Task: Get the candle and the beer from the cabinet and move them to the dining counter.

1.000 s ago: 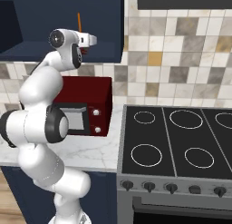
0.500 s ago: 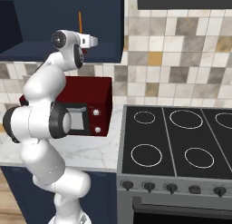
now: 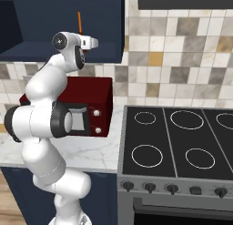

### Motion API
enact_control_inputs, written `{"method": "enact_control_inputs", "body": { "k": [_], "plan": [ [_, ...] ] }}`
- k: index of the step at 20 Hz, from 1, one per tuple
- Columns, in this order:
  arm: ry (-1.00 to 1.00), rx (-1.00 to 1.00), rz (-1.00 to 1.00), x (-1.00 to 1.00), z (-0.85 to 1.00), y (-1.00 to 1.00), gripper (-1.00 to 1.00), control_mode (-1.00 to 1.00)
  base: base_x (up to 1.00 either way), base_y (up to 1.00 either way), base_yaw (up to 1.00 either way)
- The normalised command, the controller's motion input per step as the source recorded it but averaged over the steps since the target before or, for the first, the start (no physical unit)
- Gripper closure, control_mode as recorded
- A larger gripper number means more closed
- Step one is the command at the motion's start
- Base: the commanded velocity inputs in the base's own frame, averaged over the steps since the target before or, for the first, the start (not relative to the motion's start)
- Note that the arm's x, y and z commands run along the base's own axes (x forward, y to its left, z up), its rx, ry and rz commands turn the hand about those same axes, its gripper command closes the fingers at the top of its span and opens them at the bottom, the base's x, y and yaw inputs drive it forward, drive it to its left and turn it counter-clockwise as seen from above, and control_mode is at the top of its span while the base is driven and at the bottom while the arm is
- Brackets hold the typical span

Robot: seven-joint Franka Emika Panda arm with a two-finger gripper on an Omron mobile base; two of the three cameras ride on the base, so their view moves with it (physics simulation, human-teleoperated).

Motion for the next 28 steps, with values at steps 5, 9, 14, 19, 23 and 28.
{"method": "enact_control_inputs", "body": {
  "k": [5,9,14,19,23,28],
  "plan": [
    [0.00,0.00,0.00,0.00,0.00,0.00,1.00,-1.00,0.00,0.00,0.00],
    [0.00,0.00,0.00,0.00,0.00,0.00,1.00,-1.00,0.00,0.00,0.00],
    [0.00,0.00,0.00,0.00,-0.03,0.00,1.00,-1.00,0.00,0.00,0.00],
    [0.00,0.00,0.00,0.00,-0.11,0.00,1.00,-1.00,0.00,0.00,0.00],
    [0.02,0.00,0.00,0.00,-0.05,0.02,1.00,-1.00,0.00,0.00,0.00],
    [0.00,0.00,0.00,-0.10,0.00,0.00,1.00,-1.00,0.00,0.00,0.00]
  ]
}}
